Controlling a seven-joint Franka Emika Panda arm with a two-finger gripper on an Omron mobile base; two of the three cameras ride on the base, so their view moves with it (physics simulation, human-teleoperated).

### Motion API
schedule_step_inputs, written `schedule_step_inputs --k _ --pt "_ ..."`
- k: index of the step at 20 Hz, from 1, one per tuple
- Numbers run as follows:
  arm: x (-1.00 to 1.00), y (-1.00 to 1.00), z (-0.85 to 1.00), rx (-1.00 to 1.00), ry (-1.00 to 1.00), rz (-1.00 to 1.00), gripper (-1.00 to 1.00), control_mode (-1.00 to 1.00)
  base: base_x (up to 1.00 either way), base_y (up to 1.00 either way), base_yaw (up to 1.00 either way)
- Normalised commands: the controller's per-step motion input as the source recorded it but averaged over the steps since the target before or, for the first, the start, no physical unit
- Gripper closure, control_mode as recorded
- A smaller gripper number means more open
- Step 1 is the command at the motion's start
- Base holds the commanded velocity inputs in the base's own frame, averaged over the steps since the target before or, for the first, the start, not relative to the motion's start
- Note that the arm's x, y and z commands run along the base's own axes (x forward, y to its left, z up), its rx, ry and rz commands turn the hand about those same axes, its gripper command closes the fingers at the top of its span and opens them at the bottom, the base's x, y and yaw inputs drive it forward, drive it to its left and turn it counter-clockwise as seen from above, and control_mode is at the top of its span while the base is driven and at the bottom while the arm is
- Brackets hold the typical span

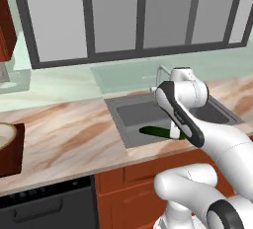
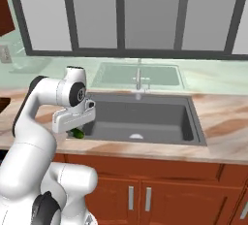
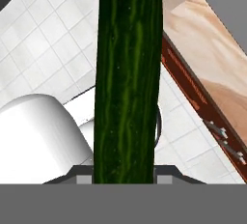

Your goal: Place the two vegetables and bowl onto the tray for setting up a vegetable dip station.

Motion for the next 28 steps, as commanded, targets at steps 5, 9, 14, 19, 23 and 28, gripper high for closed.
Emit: schedule_step_inputs --k 5,9,14,19,23,28 --pt "0.00 0.00 0.00 0.00 0.00 0.00 1.00 1.00 0.00 0.75 0.00" --pt "0.00 0.00 0.00 0.00 0.00 0.00 1.00 1.00 0.00 0.75 0.00" --pt "0.00 0.00 0.00 0.00 0.00 0.00 1.00 1.00 0.01 0.72 0.00" --pt "0.00 0.00 0.00 0.00 0.00 0.00 1.00 1.00 0.02 0.68 0.00" --pt "0.00 0.00 0.00 0.00 0.00 0.00 1.00 1.00 0.04 0.68 0.00" --pt "0.00 0.00 0.00 0.00 0.00 0.00 1.00 1.00 0.06 0.66 0.00"
